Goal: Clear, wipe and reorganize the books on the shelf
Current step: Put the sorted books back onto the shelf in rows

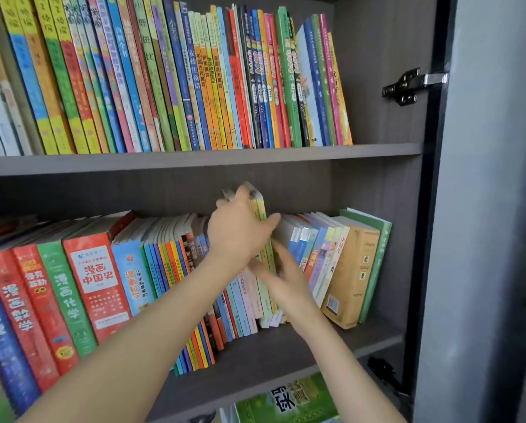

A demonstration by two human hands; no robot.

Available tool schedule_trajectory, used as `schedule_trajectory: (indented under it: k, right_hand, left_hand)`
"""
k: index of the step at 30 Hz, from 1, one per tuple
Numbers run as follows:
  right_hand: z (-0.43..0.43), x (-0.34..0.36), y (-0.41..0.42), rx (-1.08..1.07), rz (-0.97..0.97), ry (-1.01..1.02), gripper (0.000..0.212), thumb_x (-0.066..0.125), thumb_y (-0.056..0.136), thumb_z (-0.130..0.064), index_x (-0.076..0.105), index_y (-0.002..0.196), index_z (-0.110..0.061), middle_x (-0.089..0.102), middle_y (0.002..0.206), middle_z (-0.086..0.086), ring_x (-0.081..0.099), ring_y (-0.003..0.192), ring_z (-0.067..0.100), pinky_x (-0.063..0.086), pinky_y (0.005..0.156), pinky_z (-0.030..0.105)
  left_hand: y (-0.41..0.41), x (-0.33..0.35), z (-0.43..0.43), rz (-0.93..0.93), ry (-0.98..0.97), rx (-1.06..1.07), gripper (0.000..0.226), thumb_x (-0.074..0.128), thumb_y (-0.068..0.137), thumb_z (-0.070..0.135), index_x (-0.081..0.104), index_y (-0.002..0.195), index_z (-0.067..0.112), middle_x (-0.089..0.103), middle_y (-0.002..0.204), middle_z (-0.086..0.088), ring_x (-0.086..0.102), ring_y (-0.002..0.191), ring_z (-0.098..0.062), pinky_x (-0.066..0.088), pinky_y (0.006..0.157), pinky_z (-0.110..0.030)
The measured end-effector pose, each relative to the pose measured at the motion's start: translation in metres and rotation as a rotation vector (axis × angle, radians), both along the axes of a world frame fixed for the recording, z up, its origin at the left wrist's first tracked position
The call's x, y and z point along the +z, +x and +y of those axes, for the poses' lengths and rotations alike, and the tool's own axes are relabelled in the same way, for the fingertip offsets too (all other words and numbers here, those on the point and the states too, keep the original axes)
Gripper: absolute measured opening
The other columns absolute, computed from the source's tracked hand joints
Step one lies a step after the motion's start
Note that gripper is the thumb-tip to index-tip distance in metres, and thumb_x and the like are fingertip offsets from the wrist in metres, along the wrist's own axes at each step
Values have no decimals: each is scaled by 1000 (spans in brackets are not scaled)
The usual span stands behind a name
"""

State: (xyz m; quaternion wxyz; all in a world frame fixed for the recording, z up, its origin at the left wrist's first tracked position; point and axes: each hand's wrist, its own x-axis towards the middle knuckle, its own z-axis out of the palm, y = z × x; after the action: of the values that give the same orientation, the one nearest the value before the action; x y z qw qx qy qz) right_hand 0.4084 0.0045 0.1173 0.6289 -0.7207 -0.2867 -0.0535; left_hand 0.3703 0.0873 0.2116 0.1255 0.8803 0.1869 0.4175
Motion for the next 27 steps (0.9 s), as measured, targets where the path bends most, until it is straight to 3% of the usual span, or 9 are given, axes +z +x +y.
schedule_trajectory:
  k: [2,4,7,9,14,18,22,27]
  right_hand:
    - [-26,-14,21,-360,17,84,34,58,90,-44,59,113,-19,57,104,-14,58,103,8,46,81,27]
    - [-38,-31,42,-627,64,58,43,58,86,-48,60,105,-9,62,99,1,63,94,25,46,69,30]
    - [-25,-36,54,-545,186,41,81,67,70,-64,49,124,-5,62,116,6,62,103,28,50,78,34]
    - [-12,-33,61,-567,202,65,100,70,55,-73,45,123,-3,61,117,10,59,106,30,51,86,41]
    - [-3,-29,73,-696,213,-56,109,80,57,-64,35,131,2,46,130,17,45,120,33,39,96,39]
    - [6,-27,77,-679,207,-96,127,82,54,-62,19,141,6,37,137,19,38,125,34,37,99,38]
    - [11,-25,82,-710,164,-127,122,83,54,-58,22,139,5,39,134,18,40,120,32,38,101,38]
    - [5,-19,86,-672,85,-232,128,83,53,-58,19,141,9,38,135,18,39,122,32,31,105,34]
  left_hand:
    - [3,0,-2,-58,22,18,61,61,84,47,40,136,21,57,112,-16,57,97,-29,34,65,-27]
    - [3,1,-5,-72,27,7,58,61,85,42,42,136,20,56,109,-16,57,90,-29,32,62,-27]
    - [5,-1,-4,-61,41,-11,56,60,85,40,43,134,18,55,109,-16,50,80,-24,33,60,-27]
    - [4,-1,-3,-63,45,-19,55,60,86,40,44,133,17,54,109,-16,50,81,-23,35,62,-28]
    - [0,-2,-1,-62,106,-48,55,60,87,43,45,131,16,54,107,-11,57,89,-26,47,67,-33]
    - [0,-8,4,-73,97,-56,55,61,85,47,47,129,18,57,100,-10,58,83,-23,44,64,-29]
    - [0,-15,8,-54,59,-94,53,60,86,47,46,128,17,57,96,-11,59,82,-23,46,63,-30]
    - [3,-16,6,-37,42,-68,57,59,87,45,42,134,20,56,99,-12,56,75,-20,34,52,-23]
